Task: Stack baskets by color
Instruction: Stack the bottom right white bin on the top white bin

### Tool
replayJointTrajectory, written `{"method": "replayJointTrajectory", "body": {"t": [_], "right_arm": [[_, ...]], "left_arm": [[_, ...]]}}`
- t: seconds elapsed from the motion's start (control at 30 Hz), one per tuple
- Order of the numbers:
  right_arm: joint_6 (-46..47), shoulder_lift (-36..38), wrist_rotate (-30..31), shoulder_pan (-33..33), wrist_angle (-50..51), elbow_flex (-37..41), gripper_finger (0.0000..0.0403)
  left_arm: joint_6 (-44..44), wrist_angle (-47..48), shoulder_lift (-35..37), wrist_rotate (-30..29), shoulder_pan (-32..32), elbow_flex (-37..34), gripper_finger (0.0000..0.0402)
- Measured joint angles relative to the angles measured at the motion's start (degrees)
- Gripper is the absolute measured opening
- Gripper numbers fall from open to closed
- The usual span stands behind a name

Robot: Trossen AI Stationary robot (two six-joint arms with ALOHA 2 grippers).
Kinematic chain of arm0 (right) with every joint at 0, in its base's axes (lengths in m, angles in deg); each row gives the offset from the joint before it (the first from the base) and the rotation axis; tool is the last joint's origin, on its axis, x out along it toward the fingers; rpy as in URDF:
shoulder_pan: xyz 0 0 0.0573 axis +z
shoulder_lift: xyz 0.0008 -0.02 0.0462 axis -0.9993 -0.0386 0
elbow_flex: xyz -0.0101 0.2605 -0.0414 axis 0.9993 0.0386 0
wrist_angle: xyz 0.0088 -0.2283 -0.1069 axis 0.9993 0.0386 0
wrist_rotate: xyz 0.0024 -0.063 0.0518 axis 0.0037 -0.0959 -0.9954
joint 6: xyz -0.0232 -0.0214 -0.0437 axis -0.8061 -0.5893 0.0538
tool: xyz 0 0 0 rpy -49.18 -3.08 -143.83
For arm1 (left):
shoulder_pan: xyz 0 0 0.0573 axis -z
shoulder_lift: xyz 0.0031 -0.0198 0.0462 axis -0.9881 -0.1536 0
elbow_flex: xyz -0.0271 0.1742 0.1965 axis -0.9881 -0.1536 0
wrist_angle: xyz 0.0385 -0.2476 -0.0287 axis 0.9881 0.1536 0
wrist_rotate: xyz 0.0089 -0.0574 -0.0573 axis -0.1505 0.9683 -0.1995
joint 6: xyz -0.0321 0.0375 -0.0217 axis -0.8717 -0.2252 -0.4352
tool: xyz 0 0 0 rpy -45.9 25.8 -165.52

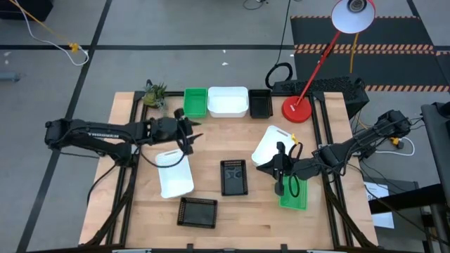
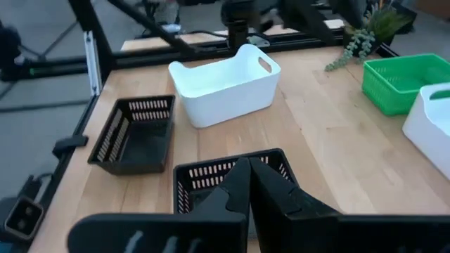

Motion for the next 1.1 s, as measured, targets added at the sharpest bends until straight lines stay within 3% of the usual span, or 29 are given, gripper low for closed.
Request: {"method": "replayJointTrajectory", "body": {"t": [0.3, 0.6, 0.87, 1.1], "right_arm": [[6.58, -1.82, -1.66, -0.94, 0.13, -0.18, 0.0000], [7.48, -16.64, 2.95, -2.08, 21.59, -11.90, 0.0002], [8.07, -19.09, -1.50, -3.54, 25.45, -12.37, 0.0077], [13.84, -13.20, -10.47, -7.45, 44.32, -18.88, 0.0130]], "left_arm": [[-4.06, -0.45, -0.07, -0.22, 6.03, 0.00, 0.0195], [-2.05, -4.62, -0.07, -0.24, 8.78, -0.04, 0.0195], [-2.07, -5.21, -0.07, -0.24, 8.88, -0.04, 0.0195], [-1.31, -5.32, -0.07, -0.24, 8.87, -0.04, 0.0195]]}}
